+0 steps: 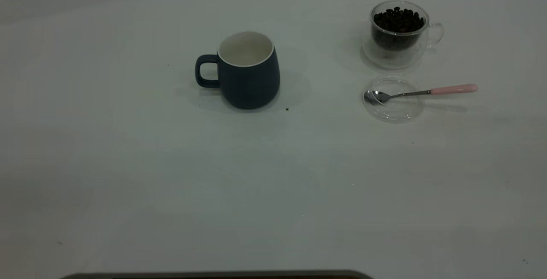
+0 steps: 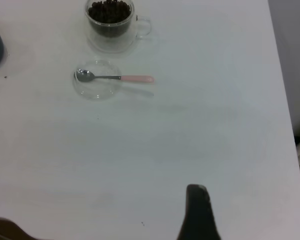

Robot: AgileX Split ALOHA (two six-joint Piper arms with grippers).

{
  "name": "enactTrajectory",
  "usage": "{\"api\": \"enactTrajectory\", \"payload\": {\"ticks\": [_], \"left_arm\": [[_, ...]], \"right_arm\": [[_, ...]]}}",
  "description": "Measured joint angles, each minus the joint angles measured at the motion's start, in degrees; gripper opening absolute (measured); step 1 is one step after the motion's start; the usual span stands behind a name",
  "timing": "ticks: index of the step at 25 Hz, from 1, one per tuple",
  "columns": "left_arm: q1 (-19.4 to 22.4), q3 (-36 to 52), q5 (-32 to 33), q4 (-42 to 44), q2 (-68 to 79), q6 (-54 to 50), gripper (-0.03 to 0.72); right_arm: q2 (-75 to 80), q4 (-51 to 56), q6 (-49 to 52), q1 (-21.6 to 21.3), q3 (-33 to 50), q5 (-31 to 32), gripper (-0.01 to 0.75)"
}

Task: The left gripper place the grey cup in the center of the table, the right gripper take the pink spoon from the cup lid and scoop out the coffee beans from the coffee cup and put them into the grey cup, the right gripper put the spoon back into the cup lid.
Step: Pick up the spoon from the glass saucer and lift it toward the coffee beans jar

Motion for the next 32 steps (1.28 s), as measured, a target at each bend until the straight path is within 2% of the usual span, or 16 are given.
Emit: {"api": "enactTrajectory", "payload": {"ticks": [5,32], "left_arm": [[1.6,0.2,0.1,0.0,-0.7,0.0,0.586],[1.6,0.2,0.1,0.0,-0.7,0.0,0.586]], "right_arm": [[0.0,0.0,0.0,0.0,0.0,0.0,0.591],[0.0,0.2,0.5,0.0,0.0,0.0,0.591]]}}
